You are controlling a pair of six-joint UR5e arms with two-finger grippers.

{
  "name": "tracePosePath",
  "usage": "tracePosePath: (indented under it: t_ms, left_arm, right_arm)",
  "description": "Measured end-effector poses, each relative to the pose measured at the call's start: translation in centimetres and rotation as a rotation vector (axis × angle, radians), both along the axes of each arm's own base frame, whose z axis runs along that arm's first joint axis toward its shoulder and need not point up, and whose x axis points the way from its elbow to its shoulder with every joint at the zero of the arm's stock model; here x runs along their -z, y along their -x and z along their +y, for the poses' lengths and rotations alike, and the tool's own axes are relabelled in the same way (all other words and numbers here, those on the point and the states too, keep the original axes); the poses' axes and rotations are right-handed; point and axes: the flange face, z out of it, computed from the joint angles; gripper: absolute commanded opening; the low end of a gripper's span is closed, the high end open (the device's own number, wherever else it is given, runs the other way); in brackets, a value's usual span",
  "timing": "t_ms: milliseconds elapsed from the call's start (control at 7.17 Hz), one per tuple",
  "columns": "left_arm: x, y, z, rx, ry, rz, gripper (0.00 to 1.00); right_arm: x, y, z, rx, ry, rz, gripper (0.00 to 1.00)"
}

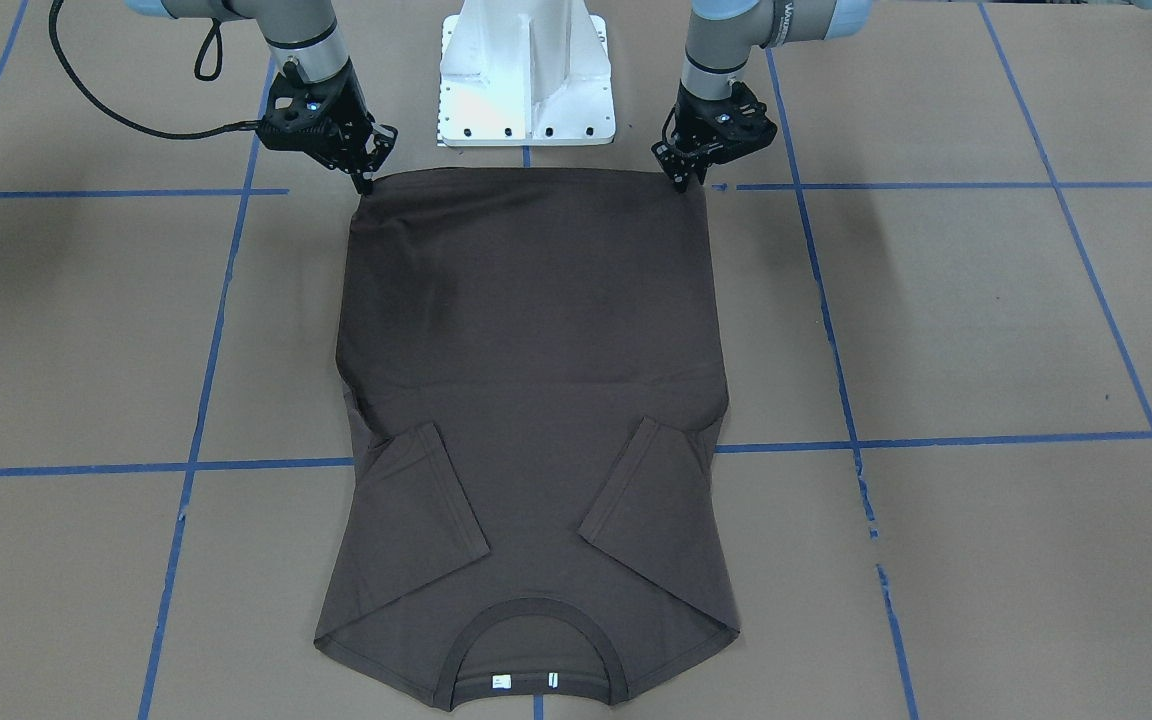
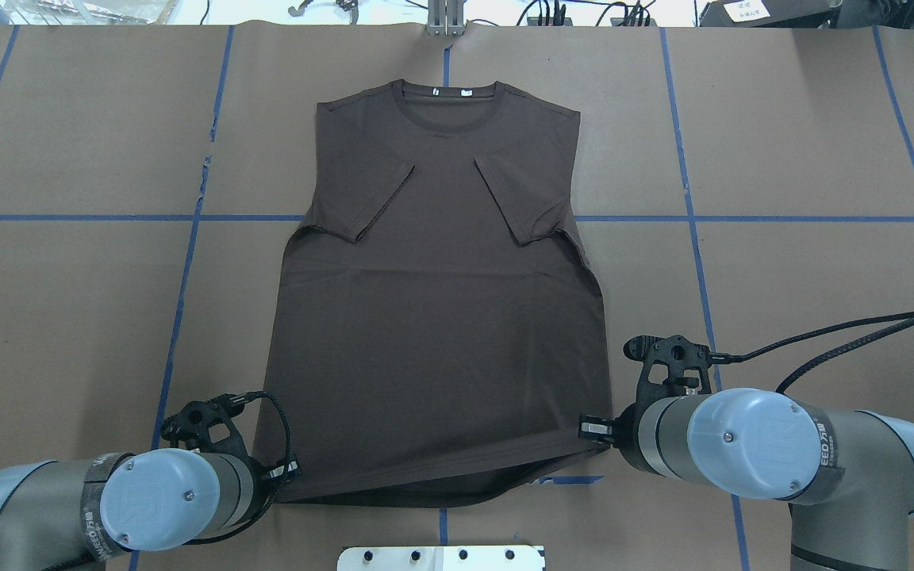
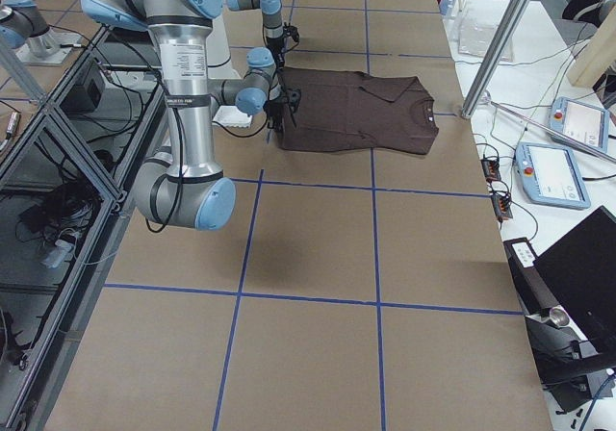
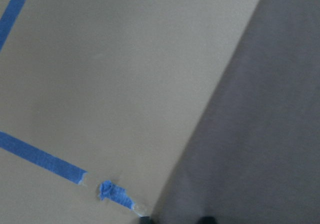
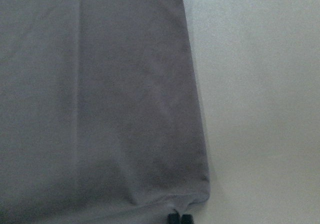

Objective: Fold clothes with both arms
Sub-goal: 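Grasp both hem corners with the left and right grippers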

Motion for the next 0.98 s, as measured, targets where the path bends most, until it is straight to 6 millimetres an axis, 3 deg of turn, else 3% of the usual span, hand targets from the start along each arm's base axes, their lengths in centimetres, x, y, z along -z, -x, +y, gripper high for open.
tracePosePath:
  t_ms: [279,558,976]
  left_arm:
    - [0.6,0.2,0.0,0.001,-0.002,0.012,0.00]
    - [2.9,1.7,0.0,0.003,-0.007,0.048,0.00]
    - [5.6,4.7,0.6,-0.011,-0.009,0.011,0.00]
  right_arm:
    - [0.0,-0.1,-0.1,0.001,0.003,0.000,0.00]
    - [0.3,-0.6,0.0,0.011,0.013,-0.010,0.00]
    - [0.7,-4.0,1.7,0.052,0.035,-0.028,0.00]
